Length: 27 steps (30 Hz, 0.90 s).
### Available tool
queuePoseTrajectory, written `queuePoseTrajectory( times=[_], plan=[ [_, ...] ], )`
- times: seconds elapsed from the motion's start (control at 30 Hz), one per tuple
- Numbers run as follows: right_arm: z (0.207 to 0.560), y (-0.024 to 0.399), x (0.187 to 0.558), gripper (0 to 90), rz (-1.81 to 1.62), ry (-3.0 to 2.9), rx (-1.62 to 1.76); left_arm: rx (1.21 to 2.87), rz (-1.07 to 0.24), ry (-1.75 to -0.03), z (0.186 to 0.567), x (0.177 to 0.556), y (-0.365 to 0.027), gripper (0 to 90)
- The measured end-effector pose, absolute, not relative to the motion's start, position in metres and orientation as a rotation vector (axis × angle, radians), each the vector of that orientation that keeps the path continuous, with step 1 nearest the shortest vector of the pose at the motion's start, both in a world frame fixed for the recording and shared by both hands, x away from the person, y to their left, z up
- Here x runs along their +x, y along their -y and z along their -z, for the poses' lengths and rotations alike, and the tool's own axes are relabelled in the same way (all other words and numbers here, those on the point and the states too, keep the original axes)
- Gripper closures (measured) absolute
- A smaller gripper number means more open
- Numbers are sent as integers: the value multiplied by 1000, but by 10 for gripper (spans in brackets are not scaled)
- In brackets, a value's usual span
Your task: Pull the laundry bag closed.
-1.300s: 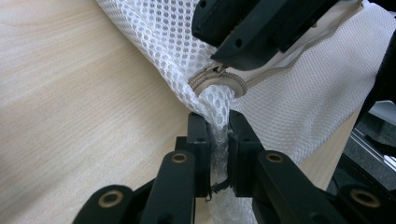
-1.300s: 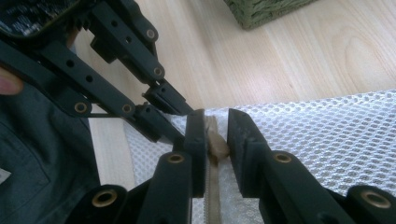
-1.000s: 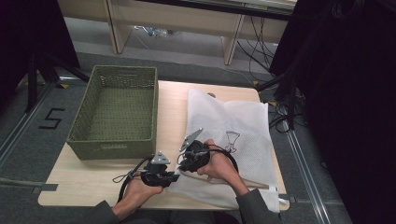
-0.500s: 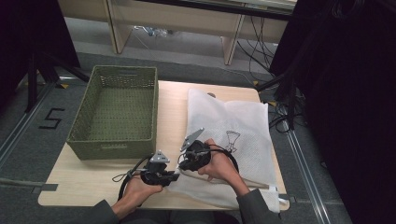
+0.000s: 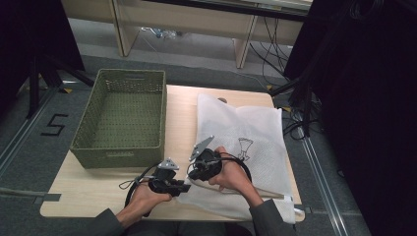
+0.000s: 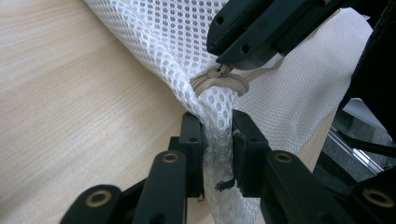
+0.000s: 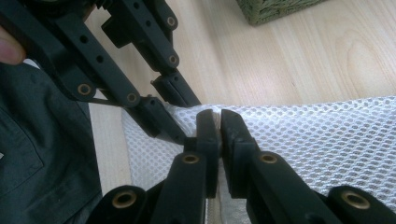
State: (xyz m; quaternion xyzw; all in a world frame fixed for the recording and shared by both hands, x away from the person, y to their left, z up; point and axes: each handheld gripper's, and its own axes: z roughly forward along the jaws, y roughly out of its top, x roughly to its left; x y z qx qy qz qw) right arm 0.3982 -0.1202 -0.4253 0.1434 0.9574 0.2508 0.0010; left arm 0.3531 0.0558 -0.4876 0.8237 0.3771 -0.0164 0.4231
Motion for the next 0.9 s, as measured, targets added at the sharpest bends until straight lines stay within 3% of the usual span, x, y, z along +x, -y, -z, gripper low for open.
queuePoseTrajectory(
  times=[0.3, 0.77, 0.9],
  plan=[
    [425, 121, 398, 877, -782, -2996, 455, 2060, 52, -941, 488, 356, -56, 855],
    [423, 128, 393, 879, -787, -2986, 445, 2022, 100, -960, 488, 357, -61, 853],
    [423, 130, 390, 879, -794, -2981, 454, 2036, 60, -950, 483, 354, -62, 867]
  ],
)
